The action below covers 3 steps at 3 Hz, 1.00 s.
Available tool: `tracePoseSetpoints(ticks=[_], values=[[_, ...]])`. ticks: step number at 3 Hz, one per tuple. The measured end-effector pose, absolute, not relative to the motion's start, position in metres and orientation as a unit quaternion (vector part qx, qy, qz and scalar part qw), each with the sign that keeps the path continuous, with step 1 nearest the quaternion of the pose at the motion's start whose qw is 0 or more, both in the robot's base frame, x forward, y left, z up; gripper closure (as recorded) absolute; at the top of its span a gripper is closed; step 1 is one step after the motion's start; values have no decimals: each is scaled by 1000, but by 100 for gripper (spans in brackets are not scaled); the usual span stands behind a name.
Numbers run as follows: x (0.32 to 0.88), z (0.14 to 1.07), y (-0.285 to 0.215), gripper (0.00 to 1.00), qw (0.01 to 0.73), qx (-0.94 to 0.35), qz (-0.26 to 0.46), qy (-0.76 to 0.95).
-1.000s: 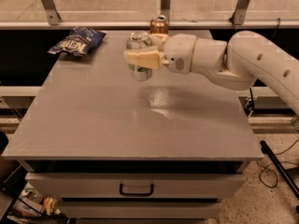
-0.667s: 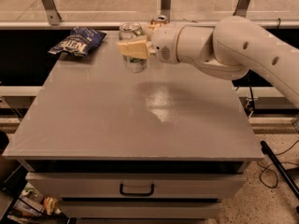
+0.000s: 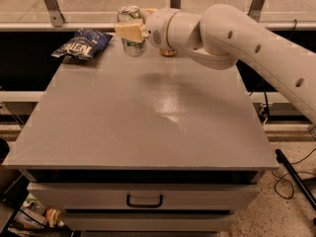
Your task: Move 7up can near blue chip bag
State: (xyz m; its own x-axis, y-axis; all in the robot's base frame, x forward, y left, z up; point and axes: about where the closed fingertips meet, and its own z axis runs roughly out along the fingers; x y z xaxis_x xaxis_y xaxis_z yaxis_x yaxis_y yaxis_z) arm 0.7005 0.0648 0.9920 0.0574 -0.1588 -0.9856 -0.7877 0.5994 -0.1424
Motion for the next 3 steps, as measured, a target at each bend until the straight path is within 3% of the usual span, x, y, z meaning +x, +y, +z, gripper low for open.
tracePoseSetpoints(ticks=[3], values=[[796, 953, 70, 100, 627, -302, 222, 683]])
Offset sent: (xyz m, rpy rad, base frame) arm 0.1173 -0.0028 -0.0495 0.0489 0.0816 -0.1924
